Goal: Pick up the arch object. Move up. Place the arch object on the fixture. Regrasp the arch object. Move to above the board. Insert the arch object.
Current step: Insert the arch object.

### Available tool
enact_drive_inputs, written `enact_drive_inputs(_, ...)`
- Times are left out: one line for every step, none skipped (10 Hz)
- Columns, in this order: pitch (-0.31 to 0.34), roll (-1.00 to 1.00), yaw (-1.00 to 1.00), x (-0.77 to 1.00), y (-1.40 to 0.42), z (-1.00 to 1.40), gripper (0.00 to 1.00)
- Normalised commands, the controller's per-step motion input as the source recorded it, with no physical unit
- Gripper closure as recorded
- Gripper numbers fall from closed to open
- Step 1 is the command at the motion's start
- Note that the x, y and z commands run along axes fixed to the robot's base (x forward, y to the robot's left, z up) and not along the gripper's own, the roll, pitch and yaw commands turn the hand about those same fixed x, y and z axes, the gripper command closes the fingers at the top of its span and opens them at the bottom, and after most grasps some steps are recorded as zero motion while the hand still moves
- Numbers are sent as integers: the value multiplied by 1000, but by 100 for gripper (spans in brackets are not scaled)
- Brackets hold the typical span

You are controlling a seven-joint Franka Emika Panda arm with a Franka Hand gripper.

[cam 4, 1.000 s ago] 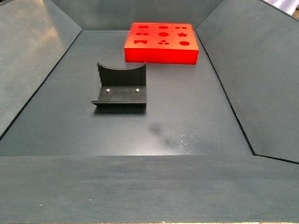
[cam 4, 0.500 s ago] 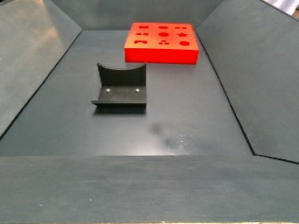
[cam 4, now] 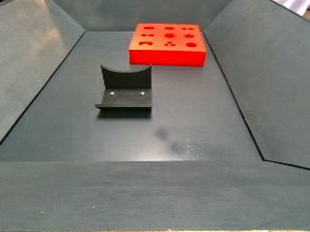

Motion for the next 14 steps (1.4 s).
enact_drive_inputs(0, 0, -937, 80, -9, -134, 100)
enact_drive_inputs(-14, 0, -1000, 0, 0, -174, 100)
enact_drive_inputs(-30, 0, -1000, 0, 0, -211, 100)
enact_drive_inputs(-36, 0, -1000, 86, 26, -223, 100)
enact_drive_inputs(-40, 0, -969, 134, 60, -226, 100)
enact_drive_inputs(-44, 0, -954, 160, 71, -223, 100)
enact_drive_inputs(-44, 0, -917, 217, 106, -206, 100)
enact_drive_inputs(-37, 0, -854, 289, 109, -180, 100)
enact_drive_inputs(-24, 0, -789, 371, 100, -149, 100)
enact_drive_inputs(-24, -7, -814, 340, 109, -103, 100)
enact_drive_inputs(-26, -1, -871, 280, 114, -120, 100)
enact_drive_inputs(-20, 0, -903, 243, 117, -134, 100)
enact_drive_inputs(-7, 0, -909, 229, 111, -149, 100)
enact_drive_inputs(0, 0, -911, 211, 114, -177, 100)
